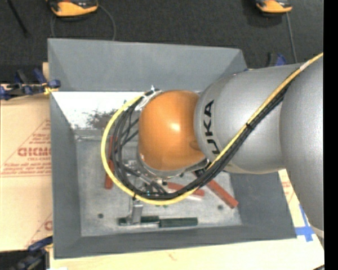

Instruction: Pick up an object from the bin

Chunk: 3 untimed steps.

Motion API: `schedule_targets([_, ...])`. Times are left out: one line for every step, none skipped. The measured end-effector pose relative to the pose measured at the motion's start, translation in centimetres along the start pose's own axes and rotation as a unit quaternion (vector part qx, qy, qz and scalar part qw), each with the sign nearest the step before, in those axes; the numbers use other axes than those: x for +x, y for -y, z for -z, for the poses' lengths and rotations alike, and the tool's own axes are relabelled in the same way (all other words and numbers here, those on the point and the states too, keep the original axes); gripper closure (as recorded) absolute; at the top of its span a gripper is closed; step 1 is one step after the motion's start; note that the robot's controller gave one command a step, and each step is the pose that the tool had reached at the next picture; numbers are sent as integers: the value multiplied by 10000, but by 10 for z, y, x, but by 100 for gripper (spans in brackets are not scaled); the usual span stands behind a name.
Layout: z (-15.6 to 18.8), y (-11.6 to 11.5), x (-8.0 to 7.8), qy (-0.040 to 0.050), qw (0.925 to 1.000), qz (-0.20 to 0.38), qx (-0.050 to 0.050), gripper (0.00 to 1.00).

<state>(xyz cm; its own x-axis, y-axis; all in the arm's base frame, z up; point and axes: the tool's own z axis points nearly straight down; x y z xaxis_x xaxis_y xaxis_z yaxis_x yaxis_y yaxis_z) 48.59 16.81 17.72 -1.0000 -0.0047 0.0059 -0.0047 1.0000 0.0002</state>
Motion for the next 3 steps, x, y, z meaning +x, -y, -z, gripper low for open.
schedule_targets([-110,94,-2,42,9992,399,11,0])
schedule_targets([-107,90,-2,44,9992,404,-7,100])
schedule_targets([46,108,-13,90,9988,487,6,100])
